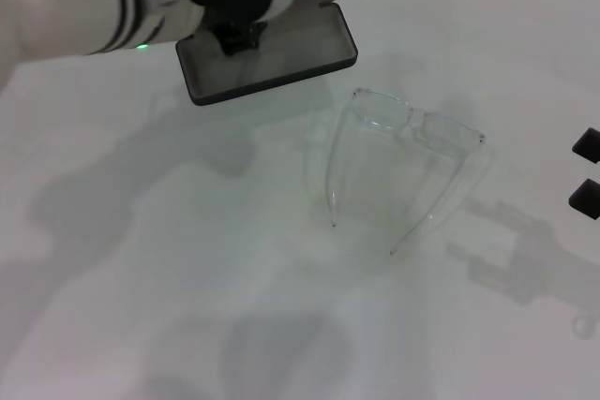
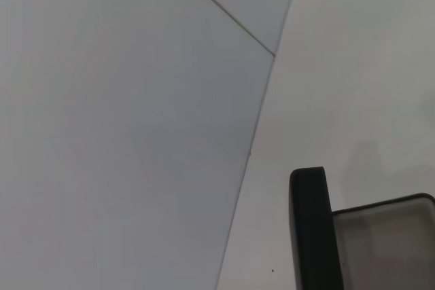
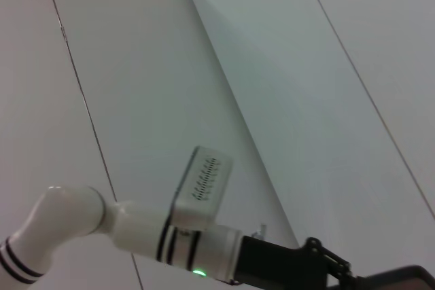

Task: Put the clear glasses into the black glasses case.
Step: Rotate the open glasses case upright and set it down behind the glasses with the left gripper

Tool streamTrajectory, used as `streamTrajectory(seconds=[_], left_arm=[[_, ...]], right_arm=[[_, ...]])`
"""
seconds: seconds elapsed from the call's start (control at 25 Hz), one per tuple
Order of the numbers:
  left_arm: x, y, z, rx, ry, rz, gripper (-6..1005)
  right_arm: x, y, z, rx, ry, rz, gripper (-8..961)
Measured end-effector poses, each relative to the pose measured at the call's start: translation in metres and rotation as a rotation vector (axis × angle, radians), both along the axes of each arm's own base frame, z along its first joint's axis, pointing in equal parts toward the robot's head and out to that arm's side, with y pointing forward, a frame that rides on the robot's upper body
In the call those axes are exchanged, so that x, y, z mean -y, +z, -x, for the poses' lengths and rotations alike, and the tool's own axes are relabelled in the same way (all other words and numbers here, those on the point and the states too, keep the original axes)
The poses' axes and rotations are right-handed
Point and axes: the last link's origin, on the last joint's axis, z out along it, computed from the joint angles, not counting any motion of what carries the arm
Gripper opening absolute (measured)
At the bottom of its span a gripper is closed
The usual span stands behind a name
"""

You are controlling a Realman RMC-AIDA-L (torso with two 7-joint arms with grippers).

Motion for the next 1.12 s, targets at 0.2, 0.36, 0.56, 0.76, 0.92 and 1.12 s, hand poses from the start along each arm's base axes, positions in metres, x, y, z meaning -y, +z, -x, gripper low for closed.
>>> streamTrajectory(seconds=[0.2,0.36,0.56,0.76,0.92,1.12], left_arm=[[-0.021,-0.01,0.007,-0.048,-0.035,-0.001,179],[-0.031,-0.02,0.009,-0.077,-0.047,0.011,175],[-0.04,-0.037,0.007,-0.096,-0.077,0.029,171],[-0.045,-0.055,0.002,-0.11,-0.12,0.043,164],[-0.047,-0.063,0.004,-0.112,-0.134,0.046,159],[-0.042,-0.059,0.002,-0.076,-0.136,0.027,161]], right_arm=[[0.0,-0.002,0.001,-0.003,-0.002,0.001,736],[0.0,-0.003,0.001,-0.003,-0.008,0.001,736],[-0.004,-0.006,0.002,0.002,-0.009,0.002,735],[-0.005,-0.008,0.004,0.002,-0.009,0.006,735],[-0.004,-0.01,0.003,0.002,-0.015,0.007,735],[0.0,-0.01,0.0,0.0,-0.029,0.007,735]])
